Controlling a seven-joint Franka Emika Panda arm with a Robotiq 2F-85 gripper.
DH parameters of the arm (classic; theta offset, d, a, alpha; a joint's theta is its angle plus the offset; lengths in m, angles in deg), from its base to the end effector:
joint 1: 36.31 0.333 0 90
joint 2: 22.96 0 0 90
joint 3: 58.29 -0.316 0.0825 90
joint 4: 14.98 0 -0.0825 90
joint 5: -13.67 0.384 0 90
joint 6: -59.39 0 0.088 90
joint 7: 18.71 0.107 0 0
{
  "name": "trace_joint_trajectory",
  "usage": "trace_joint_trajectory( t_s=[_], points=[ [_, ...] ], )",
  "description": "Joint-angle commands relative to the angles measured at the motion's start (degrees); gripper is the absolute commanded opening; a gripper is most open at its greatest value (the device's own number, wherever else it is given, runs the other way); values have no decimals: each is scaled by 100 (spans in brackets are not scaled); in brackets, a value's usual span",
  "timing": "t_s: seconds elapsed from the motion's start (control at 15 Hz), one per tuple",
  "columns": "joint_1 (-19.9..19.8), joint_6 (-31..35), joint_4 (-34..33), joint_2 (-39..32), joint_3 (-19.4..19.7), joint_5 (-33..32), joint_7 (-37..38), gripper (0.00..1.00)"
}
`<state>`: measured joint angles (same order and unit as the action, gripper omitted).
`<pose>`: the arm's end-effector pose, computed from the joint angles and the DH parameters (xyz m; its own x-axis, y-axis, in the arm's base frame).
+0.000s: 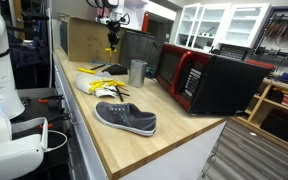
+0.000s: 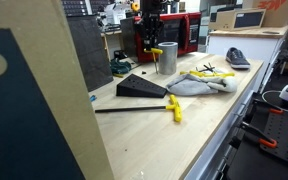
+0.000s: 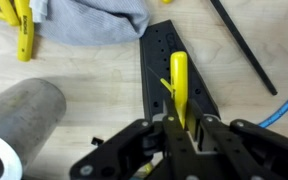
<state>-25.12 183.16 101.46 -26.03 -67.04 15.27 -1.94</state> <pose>0.5355 0.1945 0.4270 0.9973 0.0384 0.0621 0.0417 -0.9977 -0.0526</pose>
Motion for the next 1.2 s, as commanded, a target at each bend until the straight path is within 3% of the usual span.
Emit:
trace_joint_trajectory(
  t_s=[0.0,0.33,0.4,0.67,0.73,1.13],
  points=[
    [14,-17,257,106,-1,-373,1313,4],
    [-16,-103,253,17,13,-284,2145,4],
    [-14,-24,244,-59,-7,-313,1890,16],
    [-26,-24,244,-60,2,-309,1983,16],
    [-26,-24,244,-60,3,-309,1983,4],
    [-12,854,457,22,67,-434,3182,4]
  ],
)
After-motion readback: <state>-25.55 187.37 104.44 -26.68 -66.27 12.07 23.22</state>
